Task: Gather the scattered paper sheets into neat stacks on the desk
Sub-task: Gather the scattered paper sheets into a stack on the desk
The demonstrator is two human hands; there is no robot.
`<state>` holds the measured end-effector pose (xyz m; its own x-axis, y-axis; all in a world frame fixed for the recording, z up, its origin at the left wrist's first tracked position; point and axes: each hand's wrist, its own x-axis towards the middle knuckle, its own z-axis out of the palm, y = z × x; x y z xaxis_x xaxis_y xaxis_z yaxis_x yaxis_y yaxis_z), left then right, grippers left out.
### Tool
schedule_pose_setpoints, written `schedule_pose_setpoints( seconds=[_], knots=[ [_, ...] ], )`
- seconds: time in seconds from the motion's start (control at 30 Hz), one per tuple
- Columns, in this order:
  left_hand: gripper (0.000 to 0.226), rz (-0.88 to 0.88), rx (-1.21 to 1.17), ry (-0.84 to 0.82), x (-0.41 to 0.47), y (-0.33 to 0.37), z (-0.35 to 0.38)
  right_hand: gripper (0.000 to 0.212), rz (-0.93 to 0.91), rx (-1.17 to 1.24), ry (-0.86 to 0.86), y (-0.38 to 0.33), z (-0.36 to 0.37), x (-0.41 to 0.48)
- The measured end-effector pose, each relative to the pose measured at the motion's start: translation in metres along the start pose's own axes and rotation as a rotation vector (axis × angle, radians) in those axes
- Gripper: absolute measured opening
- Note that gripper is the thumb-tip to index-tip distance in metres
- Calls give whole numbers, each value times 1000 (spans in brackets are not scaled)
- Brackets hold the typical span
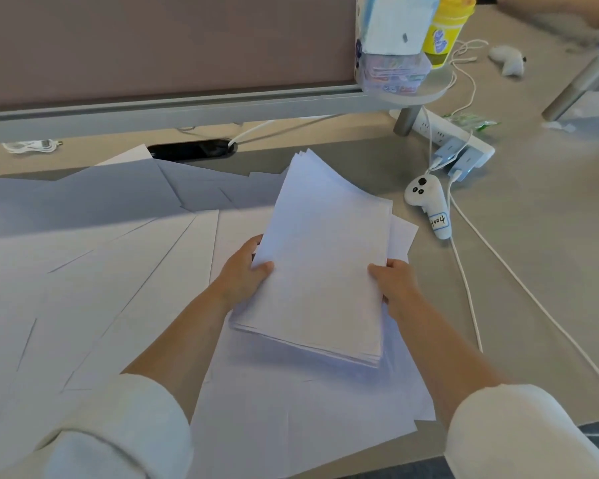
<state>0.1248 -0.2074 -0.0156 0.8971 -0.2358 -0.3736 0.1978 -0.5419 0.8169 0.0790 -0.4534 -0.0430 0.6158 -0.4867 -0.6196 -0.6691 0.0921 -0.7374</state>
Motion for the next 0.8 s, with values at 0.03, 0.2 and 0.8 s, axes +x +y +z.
schedule_pose_setpoints(
  seconds=[0.03,0.2,0.8],
  knots=[
    [45,17,34,10,2,2,1,7,-5,-26,19,2,-2,-1],
    [36,56,352,27,11,7,10,40,-47,-49,95,4,-9,-12],
    [82,-15,701,50,4,-1,37,23,1,197,116,13,-28,-6]
  ],
)
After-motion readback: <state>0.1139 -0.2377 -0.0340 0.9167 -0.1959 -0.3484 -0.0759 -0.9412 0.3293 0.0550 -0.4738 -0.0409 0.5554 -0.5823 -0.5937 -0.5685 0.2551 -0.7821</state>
